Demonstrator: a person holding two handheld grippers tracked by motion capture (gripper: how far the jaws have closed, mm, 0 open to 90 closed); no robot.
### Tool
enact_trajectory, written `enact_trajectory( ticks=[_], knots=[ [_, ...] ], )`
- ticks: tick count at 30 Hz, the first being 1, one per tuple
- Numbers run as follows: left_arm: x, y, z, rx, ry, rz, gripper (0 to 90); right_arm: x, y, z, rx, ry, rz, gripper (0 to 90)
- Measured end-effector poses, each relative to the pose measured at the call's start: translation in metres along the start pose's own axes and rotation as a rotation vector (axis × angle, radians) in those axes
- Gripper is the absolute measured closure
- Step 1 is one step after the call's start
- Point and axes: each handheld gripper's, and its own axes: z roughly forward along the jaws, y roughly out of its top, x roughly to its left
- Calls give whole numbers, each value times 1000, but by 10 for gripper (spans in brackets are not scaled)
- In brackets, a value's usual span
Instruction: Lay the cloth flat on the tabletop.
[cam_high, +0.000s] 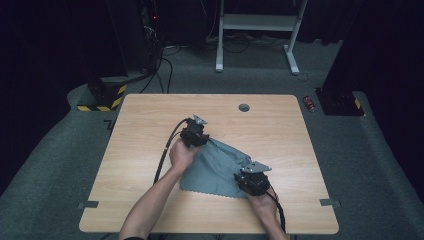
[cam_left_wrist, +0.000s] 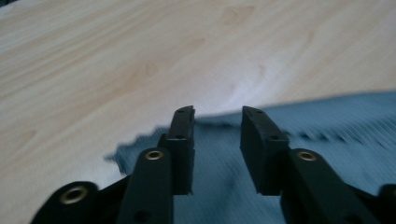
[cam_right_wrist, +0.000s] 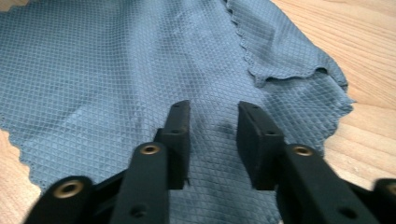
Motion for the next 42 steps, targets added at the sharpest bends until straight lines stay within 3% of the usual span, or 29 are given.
enact_trajectory(
  ticks=[4, 7, 10, 15, 16, 20, 22, 24, 31, 38, 40, 42],
  knots=[
    [-9, -32, -16, -5, -37, -26, 562, -11, 7, -4, -42, -12, 17, 710],
    [-15, -55, -24, -4, -43, -40, 534, -19, 18, -2, -34, -37, 1, 703],
    [-19, -71, -31, -11, -33, -49, 516, -23, 27, 6, -7, -35, -12, 674],
    [-25, -89, -36, 11, -11, -17, 501, -23, 35, 23, 48, -36, -26, 651],
    [-25, -93, -38, -6, -15, -27, 498, -24, 35, 27, 65, -38, -24, 661],
    [-27, -102, -42, -40, -14, -41, 497, -30, 38, 30, 84, -39, -37, 855],
    [-29, -107, -44, -60, -13, -43, 496, -33, 41, 30, 106, -39, -45, 891],
    [-31, -111, -46, -72, -10, -40, 496, -35, 44, 29, 110, -59, -63, 896],
    [-35, -122, -54, -98, -4, -28, 496, -51, 69, 19, 54, -105, -33, 898],
    [-36, -125, -56, -98, -5, -43, 489, -82, 93, 50, 109, -183, 50, 886],
    [-36, -125, -56, -96, -4, -41, 475, -86, 95, 59, 133, -207, 72, 809],
    [-35, -125, -56, -92, 2, -46, 454, -87, 95, 59, 114, -202, 104, 754]
  ],
)
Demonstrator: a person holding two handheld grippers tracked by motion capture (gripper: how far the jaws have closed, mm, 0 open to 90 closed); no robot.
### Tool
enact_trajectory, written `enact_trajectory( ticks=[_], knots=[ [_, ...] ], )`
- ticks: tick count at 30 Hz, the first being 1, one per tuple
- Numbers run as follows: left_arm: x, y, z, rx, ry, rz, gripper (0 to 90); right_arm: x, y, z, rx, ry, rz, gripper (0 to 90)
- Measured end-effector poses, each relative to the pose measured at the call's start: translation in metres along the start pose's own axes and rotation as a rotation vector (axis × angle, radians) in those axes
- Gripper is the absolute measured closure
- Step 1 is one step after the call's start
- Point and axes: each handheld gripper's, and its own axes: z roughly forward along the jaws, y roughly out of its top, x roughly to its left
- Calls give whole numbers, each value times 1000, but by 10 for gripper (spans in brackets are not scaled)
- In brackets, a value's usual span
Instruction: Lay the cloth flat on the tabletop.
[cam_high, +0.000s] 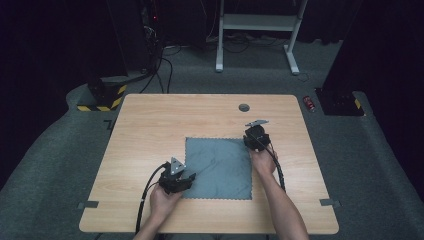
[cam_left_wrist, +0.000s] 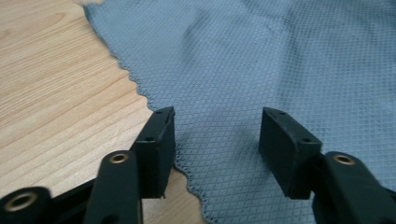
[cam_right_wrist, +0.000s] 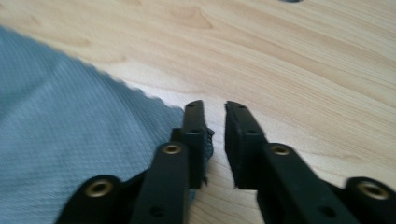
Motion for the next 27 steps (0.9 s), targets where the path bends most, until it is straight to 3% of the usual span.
enact_trajectory(
  ticks=[1, 4, 6, 9, 11, 14, 16, 19, 22, 27],
  knots=[
    [0, 0, 0, 1, 0, -5, 443, 2, -1, -4, -14, 9, 13, 739],
    [1, 0, 1, 3, 6, -22, 411, 11, -10, -19, -68, 53, -11, 711],
    [1, 0, 1, 4, 10, -18, 403, 22, -21, -27, -64, 106, -50, 691],
    [1, 0, 1, 4, 9, -20, 403, 34, -42, -31, -36, 148, -103, 679],
    [1, 0, 1, 4, 9, -20, 403, 31, -52, -26, -14, 149, -104, 671],
    [1, 0, 1, 4, 9, -20, 402, 10, -56, -21, -21, 137, -17, 678],
    [1, 0, 1, 4, 10, -21, 402, 0, -54, -20, -3, 100, 2, 667],
    [0, 0, 0, 4, 12, -23, 396, -5, -57, -24, -5, 103, 32, 649],
    [0, 0, 0, 4, 13, -24, 395, 12, -65, -39, -46, 153, -29, 634],
    [-1, -1, 0, 3, 16, -28, 394, 45, -86, -57, -68, 227, -102, 596]
  ],
)
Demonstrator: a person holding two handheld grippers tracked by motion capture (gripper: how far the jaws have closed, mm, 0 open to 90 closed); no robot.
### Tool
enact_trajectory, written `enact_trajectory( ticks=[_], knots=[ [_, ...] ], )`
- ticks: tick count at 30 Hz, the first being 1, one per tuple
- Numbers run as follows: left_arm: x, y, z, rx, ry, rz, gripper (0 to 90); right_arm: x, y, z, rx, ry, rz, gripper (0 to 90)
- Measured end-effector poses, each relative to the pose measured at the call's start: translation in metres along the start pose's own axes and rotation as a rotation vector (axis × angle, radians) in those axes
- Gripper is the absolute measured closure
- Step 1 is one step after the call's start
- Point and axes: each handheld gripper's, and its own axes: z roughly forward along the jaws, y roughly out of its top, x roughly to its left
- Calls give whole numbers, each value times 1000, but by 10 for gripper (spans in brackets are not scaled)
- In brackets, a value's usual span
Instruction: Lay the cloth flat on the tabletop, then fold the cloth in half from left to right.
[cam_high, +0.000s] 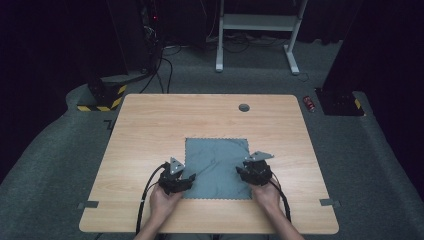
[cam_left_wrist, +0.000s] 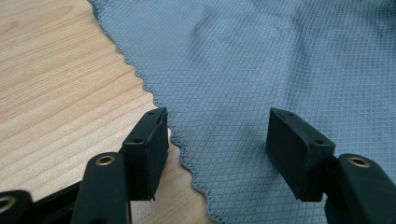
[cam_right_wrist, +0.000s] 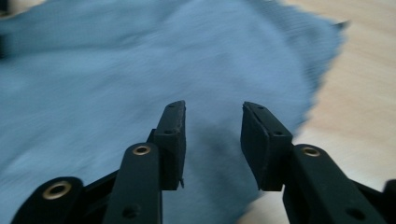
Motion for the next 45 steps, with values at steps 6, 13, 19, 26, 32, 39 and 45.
enact_trajectory(
  ticks=[6, 13, 19, 26, 32, 39, 45],
  knots=[
    [-1, 0, 0, 1, -1, -1, 391, 16, -20, -7, -1, -13, -37, 572],
    [-3, -2, -2, 2, -6, 5, 383, 11, -33, -15, -36, 4, -50, 557],
    [-8, -4, -5, 2, -23, 15, 369, 11, -35, -18, -35, -4, -47, 557],
    [-4, -1, -6, 10, -71, -3, 381, 19, -27, -20, 7, -14, -24, 541],
    [4, 14, -5, 12, -80, 18, 393, 34, -22, -22, -47, 9, -40, 533],
    [24, 30, 1, 27, -82, -9, 413, 54, -11, -10, -40, 66, -72, 534],
    [39, 37, 7, 23, -68, -41, 416, 69, -7, -5, -54, 87, -104, 586]
  ],
)
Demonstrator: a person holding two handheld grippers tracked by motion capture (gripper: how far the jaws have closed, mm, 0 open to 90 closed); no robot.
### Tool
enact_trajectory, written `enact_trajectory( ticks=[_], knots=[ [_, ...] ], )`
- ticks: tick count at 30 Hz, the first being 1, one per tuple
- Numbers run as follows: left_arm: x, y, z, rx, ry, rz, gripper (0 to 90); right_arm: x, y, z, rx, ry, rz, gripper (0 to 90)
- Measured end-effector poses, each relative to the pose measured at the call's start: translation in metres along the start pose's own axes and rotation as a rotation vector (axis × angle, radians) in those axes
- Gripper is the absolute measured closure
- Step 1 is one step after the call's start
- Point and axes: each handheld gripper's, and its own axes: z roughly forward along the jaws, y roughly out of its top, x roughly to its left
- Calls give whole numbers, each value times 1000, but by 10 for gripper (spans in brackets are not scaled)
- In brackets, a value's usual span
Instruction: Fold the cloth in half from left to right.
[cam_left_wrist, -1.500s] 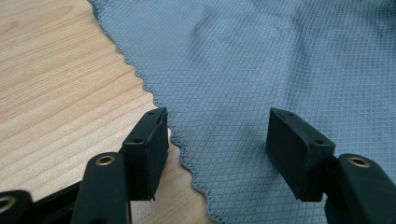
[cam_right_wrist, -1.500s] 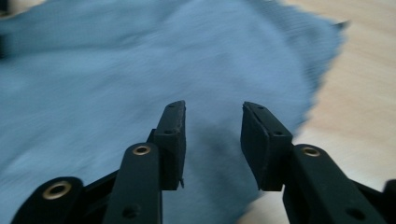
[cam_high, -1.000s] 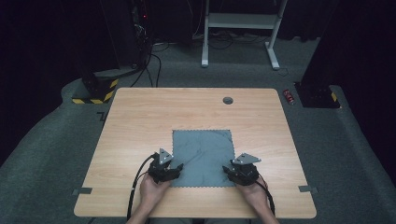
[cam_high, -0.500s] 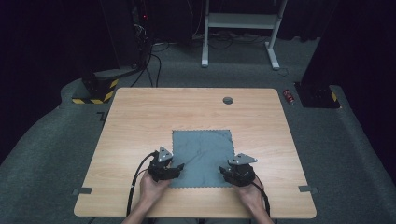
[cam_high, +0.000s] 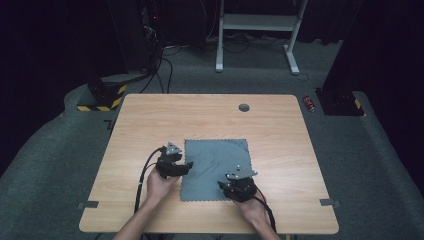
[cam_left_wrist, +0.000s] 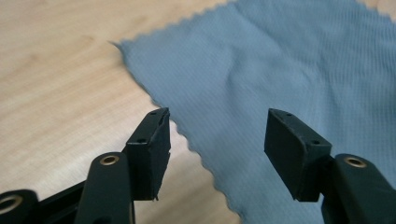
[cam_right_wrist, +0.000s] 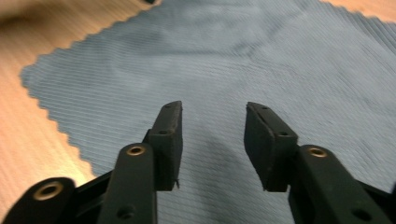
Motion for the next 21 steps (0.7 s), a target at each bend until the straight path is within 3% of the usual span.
enact_trajectory(
  ticks=[2, 5, 8, 11, 14, 17, 18, 21],
  knots=[
    [5, 1, 1, -19, 2, -24, 418, 5, 2, 2, -2, 13, -17, 612],
    [11, 8, 3, 46, 44, -17, 407, 13, 6, 6, 0, 38, -42, 659],
    [15, 9, 0, 8, 50, -33, 412, 24, 13, 14, 5, 66, -76, 690],
    [19, 15, 1, 54, 73, -25, 400, 36, 20, 23, 11, 94, -104, 707],
    [24, 18, 0, 14, 78, -44, 410, 52, 27, 33, 14, 127, -137, 711],
    [32, 25, 6, 66, 99, -42, 399, 68, 34, 41, 7, 158, -171, 711],
    [33, 25, 8, 50, 117, -36, 409, 72, 35, 42, 10, 169, -175, 711],
    [38, 26, 11, 22, 96, -50, 451, 83, 35, 48, 15, 194, -196, 711]
  ],
)
